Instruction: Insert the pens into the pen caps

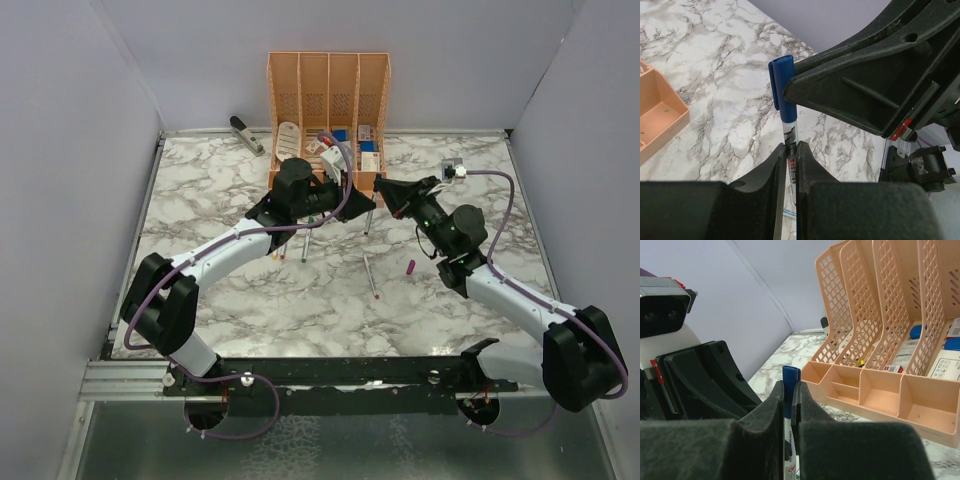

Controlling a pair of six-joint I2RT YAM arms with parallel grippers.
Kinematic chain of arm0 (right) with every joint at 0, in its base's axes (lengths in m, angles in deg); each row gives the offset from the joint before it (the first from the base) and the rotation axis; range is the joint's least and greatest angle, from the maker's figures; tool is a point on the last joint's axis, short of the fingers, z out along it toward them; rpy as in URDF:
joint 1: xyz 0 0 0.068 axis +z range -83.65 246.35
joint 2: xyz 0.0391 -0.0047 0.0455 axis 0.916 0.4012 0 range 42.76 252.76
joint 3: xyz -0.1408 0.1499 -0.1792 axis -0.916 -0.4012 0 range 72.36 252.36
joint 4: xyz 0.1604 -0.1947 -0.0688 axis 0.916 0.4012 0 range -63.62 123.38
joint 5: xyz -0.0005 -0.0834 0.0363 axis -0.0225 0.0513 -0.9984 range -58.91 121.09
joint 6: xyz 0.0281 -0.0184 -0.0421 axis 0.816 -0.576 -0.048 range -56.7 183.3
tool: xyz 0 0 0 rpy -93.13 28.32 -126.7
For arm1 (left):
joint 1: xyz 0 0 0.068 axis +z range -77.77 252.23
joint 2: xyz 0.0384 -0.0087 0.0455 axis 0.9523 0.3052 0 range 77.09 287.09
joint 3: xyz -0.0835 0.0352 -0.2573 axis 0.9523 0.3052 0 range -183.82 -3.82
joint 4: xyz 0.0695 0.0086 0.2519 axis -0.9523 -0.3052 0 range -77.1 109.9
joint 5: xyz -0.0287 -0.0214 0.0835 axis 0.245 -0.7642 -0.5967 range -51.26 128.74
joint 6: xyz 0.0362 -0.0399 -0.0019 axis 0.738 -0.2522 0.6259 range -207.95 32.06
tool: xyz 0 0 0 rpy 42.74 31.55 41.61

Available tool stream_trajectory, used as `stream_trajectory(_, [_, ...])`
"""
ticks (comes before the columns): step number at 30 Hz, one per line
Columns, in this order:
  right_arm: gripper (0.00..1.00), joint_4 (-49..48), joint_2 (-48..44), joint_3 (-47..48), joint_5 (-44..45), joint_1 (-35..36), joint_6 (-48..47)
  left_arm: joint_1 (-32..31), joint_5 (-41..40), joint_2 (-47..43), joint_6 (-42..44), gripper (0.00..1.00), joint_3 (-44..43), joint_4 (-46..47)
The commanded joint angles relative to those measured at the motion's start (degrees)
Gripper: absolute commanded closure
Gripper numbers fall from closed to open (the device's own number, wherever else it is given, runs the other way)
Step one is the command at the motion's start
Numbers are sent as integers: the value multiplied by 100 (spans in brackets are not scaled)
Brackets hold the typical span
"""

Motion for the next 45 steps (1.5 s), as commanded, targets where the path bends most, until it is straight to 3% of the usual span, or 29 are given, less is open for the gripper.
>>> stream_trajectory(1, [99, 400, 78, -95, -159, 96, -79, 73, -48, -39, -131, 100, -365, 920])
stream_trajectory(14, [99, 1227, 459, 199, -291, 396, -681, 521, 98, 10, -659, 100, -670, 1656])
stream_trajectory(22, [99, 1719, 668, 348, 182, 821, -1163, 680, 132, -18, -781, 100, -868, 1893])
stream_trajectory(38, [99, 1801, 765, 695, 784, 979, -1110, 827, 153, -311, -801, 100, -303, 1765])
stream_trajectory(40, [83, 1710, 780, 841, 765, 979, -1149, 827, 250, -314, -817, 100, -136, 1633])
stream_trajectory(43, [46, 1572, 775, 1093, 781, 974, -1217, 823, 403, -325, -709, 100, 91, 1211])
stream_trajectory(45, [30, 1514, 759, 1270, 887, 972, -1285, 823, 426, -361, -572, 100, 272, 860])
